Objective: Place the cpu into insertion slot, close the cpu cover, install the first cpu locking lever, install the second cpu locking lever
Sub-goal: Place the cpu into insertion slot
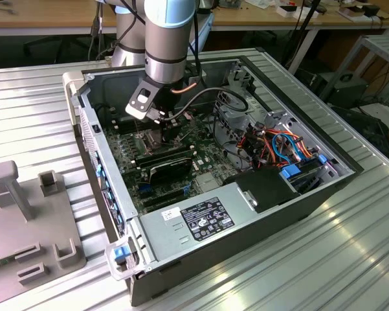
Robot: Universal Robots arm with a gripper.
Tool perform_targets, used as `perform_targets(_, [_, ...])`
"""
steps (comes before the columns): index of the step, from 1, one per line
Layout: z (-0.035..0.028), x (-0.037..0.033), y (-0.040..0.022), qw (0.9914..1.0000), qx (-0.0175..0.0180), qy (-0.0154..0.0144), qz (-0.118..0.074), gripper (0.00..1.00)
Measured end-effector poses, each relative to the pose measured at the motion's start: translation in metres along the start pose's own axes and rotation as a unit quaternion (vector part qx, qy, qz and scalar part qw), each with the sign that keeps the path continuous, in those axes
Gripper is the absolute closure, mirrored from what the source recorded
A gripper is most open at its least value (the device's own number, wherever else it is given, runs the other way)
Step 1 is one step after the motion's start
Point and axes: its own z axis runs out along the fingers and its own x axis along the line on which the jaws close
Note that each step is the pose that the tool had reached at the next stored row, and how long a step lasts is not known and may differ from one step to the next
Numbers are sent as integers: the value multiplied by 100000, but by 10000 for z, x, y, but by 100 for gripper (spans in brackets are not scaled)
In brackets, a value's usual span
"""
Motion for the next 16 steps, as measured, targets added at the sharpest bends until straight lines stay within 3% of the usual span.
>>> perform_targets(16, [46,-11,-19,99996,13,-46,925,45])
